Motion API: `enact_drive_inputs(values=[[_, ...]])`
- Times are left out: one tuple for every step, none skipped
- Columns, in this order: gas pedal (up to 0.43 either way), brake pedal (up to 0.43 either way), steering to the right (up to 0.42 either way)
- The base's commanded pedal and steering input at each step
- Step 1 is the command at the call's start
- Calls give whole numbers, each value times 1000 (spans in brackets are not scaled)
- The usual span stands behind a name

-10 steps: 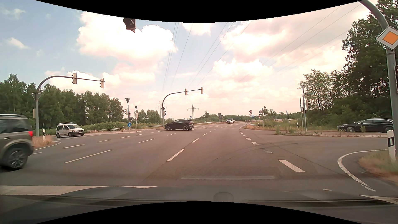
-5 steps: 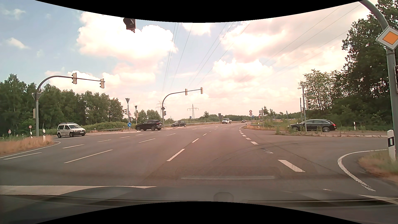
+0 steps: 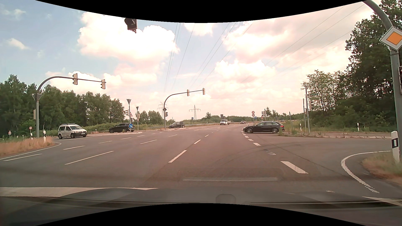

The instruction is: Follow the waypoints while adhering to traffic rules and regulations

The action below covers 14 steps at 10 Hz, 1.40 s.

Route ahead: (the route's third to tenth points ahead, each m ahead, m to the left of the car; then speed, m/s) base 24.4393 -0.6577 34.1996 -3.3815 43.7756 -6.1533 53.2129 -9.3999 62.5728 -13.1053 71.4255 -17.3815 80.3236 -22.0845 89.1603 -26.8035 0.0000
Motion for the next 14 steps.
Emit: enact_drive_inputs(values=[[0, 543, 20], [0, 543, 20], [0, 543, 20], [0, 543, 20], [0, 543, 20], [0, 537, 20], [0, 537, 20], [0, 537, 20], [0, 537, 20], [0, 537, 20], [0, 537, 20], [0, 537, 20], [0, 537, 20], [0, 537, 20]])
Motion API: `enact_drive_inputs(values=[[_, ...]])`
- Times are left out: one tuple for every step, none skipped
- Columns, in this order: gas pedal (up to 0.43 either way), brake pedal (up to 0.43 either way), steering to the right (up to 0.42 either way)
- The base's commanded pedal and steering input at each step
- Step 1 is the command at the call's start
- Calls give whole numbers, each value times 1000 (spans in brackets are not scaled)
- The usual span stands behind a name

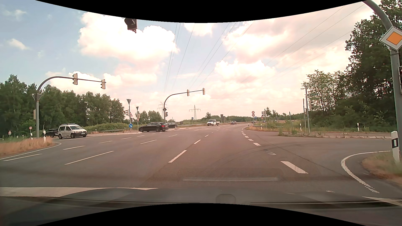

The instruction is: Follow the waypoints while adhering to traffic rules and regulations

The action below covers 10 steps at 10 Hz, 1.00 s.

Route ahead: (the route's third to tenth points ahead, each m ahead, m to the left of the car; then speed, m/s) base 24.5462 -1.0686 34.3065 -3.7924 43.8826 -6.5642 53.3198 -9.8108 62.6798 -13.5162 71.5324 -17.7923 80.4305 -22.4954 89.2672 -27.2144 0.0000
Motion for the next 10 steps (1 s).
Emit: enact_drive_inputs(values=[[0, 537, 20], [0, 537, 20], [0, 537, 20], [0, 537, 20], [0, 530, 20], [0, 537, 20], [0, 537, 20], [0, 530, 20], [0, 537, 20], [0, 537, 20]])
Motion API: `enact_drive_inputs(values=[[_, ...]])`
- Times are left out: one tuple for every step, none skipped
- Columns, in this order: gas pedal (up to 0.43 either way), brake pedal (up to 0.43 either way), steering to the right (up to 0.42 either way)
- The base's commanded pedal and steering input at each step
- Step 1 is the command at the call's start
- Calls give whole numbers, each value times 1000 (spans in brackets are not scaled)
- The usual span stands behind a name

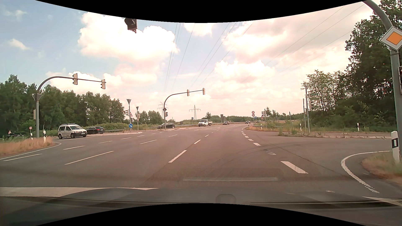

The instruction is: Follow the waypoints while adhering to traffic rules and regulations

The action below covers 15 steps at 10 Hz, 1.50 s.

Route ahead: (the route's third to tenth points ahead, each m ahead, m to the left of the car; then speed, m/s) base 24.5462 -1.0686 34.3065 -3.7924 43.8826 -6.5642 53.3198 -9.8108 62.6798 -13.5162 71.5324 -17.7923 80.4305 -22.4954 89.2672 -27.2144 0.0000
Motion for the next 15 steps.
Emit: enact_drive_inputs(values=[[0, 537, 20], [0, 537, 20], [0, 530, 20], [0, 530, 20], [0, 530, 20], [0, 530, 20], [0, 530, 20], [0, 530, 20], [0, 530, 20], [0, 530, 20], [0, 530, 20], [0, 530, 20], [0, 530, 20], [0, 530, 20], [0, 530, 20]])
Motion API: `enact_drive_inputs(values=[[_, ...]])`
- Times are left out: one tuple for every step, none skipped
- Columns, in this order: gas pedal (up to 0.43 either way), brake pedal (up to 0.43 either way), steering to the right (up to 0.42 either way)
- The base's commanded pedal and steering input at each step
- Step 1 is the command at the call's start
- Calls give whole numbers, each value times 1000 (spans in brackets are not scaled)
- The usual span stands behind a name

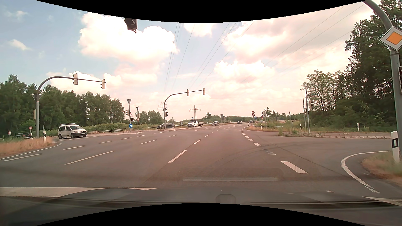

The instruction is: Follow the waypoints while adhering to traffic rules and regulations

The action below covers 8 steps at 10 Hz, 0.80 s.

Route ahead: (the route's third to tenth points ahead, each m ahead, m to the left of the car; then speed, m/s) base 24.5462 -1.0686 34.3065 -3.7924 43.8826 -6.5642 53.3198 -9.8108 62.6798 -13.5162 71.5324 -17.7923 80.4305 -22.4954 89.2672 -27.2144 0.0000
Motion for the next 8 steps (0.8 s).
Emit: enact_drive_inputs(values=[[0, 530, 20], [0, 530, 20], [0, 530, 20], [0, 524, 20], [0, 524, 20], [0, 524, 20], [0, 524, 20], [0, 518, 20]])
